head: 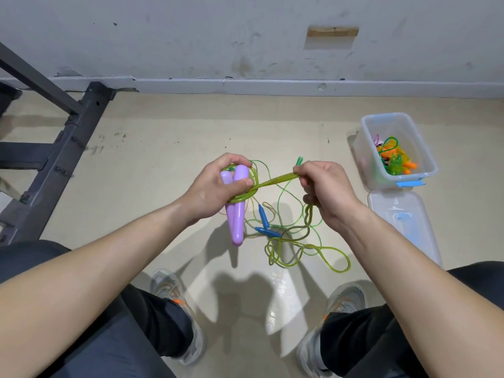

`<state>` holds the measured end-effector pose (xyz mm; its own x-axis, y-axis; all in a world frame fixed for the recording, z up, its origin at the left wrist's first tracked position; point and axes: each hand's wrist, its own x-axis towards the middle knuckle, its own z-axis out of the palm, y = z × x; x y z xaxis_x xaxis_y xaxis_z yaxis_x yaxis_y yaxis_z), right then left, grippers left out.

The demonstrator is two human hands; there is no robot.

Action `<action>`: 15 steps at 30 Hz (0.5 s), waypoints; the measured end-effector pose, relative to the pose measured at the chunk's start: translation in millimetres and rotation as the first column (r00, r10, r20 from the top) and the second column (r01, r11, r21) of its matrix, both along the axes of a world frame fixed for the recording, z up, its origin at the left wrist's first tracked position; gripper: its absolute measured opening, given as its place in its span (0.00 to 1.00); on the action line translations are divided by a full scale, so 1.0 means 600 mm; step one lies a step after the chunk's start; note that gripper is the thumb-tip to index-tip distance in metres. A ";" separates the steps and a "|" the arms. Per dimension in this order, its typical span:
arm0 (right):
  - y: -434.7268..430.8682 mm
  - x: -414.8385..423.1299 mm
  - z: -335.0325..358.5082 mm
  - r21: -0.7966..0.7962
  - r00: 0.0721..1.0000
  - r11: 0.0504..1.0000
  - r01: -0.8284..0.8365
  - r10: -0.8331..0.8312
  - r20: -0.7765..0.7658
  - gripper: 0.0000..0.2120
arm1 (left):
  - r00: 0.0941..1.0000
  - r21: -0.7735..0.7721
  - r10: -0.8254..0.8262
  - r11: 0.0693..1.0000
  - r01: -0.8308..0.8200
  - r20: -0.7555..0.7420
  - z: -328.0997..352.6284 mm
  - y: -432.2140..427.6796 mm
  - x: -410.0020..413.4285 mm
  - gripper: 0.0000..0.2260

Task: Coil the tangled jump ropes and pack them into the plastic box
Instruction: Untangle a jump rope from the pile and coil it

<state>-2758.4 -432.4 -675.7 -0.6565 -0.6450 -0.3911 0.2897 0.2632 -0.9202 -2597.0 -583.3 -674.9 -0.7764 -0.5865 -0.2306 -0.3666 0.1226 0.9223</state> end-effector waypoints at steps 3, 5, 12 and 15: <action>0.010 -0.007 0.001 -0.070 0.988 0.987 -0.141 0.146 0.058 0.16 | 0.995 0.139 0.074 0.988 -0.064 -0.069 -0.004 0.002 0.002 0.10; 0.018 -0.018 -0.005 -0.090 0.939 0.940 -0.329 0.336 0.077 0.13 | 0.987 0.224 0.137 0.968 -0.115 -0.085 -0.002 -0.004 0.001 0.12; 0.007 0.023 -0.039 0.042 0.910 0.912 -0.408 0.409 -0.061 0.16 | 0.961 0.544 0.253 0.825 -0.154 -0.112 0.020 0.005 -0.021 0.14; -0.009 0.078 -0.055 0.059 0.915 0.931 -0.359 0.364 -0.174 0.14 | 0.921 0.590 0.376 0.769 -0.246 -0.106 0.009 0.008 -0.033 0.15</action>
